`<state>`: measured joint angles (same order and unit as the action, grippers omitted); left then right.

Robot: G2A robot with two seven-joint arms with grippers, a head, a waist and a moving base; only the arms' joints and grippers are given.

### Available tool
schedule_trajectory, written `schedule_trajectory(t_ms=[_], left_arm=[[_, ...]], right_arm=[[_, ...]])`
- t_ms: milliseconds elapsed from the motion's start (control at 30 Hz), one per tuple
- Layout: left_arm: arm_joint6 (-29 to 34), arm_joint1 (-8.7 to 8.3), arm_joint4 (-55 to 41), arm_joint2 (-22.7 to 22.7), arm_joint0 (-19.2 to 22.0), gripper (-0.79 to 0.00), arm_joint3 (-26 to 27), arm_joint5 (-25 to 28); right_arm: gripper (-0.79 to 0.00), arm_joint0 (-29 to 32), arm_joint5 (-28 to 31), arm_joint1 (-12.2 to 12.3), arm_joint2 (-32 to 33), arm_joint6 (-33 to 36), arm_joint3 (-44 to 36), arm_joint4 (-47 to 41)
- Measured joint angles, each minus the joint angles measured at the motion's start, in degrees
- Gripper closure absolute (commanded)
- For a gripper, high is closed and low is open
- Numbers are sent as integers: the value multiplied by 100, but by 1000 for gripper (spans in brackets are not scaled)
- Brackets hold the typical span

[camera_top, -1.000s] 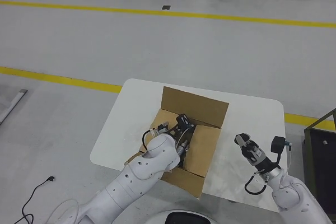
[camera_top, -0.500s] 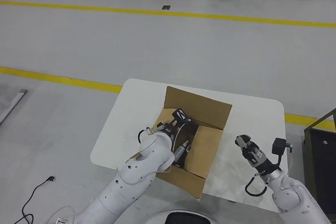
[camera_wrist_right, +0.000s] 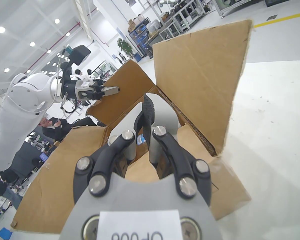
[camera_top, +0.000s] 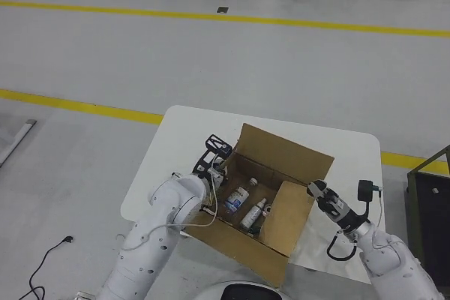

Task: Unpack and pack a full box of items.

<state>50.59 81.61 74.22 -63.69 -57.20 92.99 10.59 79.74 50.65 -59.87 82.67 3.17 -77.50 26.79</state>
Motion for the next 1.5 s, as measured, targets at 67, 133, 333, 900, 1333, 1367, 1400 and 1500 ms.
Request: schedule_trajectory(t_ms=[67,133,333,900,1333,1367,1400,1500], left_arm=[[-43,-11,-305,-125,-39,-372,-28,72],[-27,-36,-309,-213,-25,-785,-82,150],[117,-104,653,-85,81,-785,-109,203],[382,-158,2643,-67,74,-785,-680,-381],[-478,-104,1883,-204,-117,-785,-440,-394],[-523,-116,1852,-252,-161,-785,-340,-317],[-558,-129,1843,-296,-203,-785,-238,-242],[-602,-167,1831,-412,-343,-785,74,-5]], right_arm=[[0,-69,-50,6,-34,231,10,-34],[0,-147,-150,10,-62,439,14,-36],[0,-232,-344,5,-90,608,-16,-21],[0,-247,-551,-22,-115,570,-112,67],[0,287,-182,23,652,-307,-446,-288],[0,416,-228,34,794,-396,-514,-249],[0,551,-287,43,929,-481,-571,-218],[0,997,-521,52,1275,-695,-686,-190]])
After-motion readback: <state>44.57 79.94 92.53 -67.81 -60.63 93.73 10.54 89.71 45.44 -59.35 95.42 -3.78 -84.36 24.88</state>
